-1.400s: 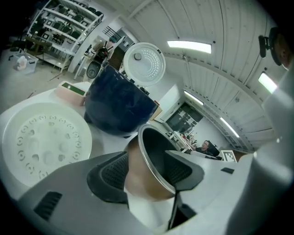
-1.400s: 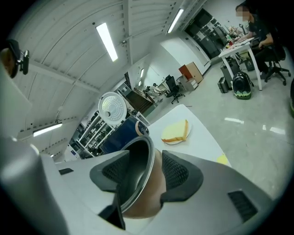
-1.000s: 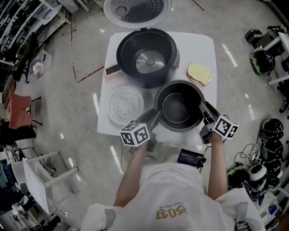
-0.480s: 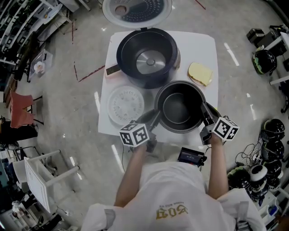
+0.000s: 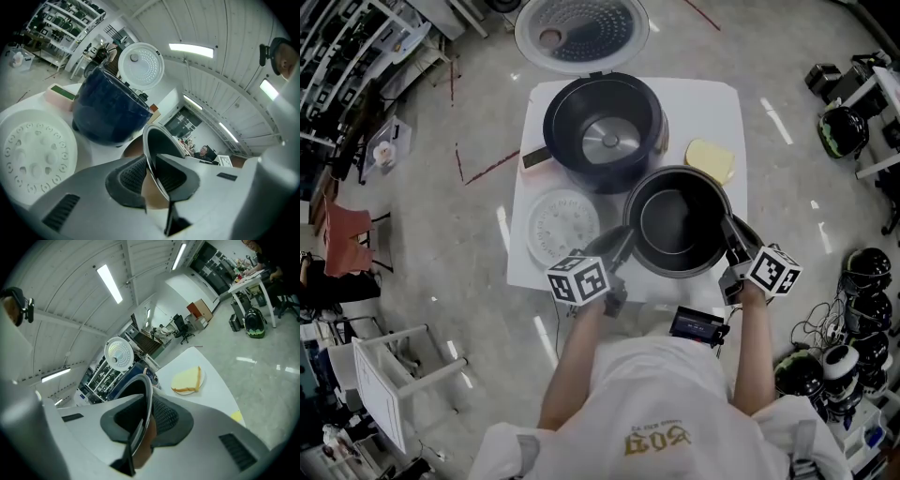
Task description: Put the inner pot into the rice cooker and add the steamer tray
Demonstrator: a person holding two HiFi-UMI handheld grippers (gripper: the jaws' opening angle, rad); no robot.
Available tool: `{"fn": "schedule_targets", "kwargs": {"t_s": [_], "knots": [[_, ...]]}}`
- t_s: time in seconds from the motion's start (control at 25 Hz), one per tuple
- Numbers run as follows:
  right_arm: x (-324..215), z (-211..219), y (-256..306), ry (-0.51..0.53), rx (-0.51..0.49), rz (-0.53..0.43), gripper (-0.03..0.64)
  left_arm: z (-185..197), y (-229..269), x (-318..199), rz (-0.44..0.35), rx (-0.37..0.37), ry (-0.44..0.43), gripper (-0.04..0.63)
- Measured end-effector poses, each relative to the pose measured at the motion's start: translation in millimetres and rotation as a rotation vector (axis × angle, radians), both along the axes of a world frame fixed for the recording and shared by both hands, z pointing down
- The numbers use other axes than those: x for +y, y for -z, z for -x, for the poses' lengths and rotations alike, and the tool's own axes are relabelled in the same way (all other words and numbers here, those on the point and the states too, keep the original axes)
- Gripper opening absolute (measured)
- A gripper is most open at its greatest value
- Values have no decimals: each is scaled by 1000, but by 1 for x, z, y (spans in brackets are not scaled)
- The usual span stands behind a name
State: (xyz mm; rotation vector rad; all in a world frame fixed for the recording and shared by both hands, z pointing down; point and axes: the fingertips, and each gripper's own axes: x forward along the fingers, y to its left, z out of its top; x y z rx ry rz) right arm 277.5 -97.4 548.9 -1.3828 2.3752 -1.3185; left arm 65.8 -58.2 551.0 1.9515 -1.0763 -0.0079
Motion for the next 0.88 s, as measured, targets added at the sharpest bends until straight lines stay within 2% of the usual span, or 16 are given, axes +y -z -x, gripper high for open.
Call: {"fn": "schedule_targets", "kwargs": {"t_s": [0.56, 0.88], "knots": [[-4, -9, 59, -65, -57, -99, 60, -3, 57, -20, -100, 58, -14, 72], [-9, -6, 91, -56, -89, -155, 58, 2, 88, -30, -148, 91, 12, 67]]}}
